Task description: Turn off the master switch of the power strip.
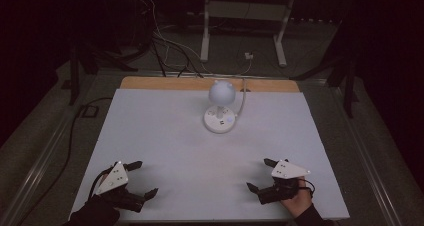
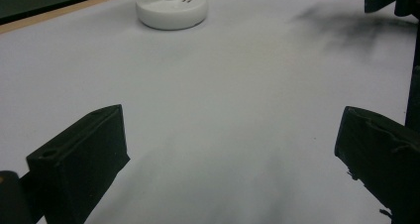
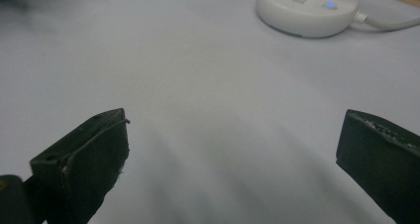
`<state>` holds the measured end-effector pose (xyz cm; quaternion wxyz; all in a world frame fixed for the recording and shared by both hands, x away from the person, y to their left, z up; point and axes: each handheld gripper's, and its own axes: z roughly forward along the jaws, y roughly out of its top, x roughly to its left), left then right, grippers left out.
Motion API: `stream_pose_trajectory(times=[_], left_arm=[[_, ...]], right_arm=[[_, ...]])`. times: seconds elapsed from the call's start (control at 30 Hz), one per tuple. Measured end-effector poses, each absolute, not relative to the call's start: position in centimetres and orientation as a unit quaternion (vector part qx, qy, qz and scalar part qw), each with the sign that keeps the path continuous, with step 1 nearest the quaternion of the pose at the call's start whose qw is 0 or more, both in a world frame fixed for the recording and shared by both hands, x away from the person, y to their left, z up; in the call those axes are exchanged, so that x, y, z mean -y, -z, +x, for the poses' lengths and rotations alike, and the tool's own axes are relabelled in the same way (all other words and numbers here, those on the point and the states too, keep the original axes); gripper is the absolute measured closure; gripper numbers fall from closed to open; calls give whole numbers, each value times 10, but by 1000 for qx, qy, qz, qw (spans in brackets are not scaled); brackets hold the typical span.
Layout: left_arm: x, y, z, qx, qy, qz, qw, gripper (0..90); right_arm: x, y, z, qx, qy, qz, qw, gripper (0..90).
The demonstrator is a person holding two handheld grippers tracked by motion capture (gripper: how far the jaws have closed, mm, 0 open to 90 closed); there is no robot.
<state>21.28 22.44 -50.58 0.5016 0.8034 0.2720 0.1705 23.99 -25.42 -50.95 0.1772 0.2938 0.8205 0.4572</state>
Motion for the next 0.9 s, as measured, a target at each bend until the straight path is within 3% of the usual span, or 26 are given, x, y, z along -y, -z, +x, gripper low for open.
stream_pose_trajectory(times=[0.9], left_arm=[[-223,506,212,-273,-173,804,500,4]], right_arm=[[238,494,235,-828,-454,298,139,0]])
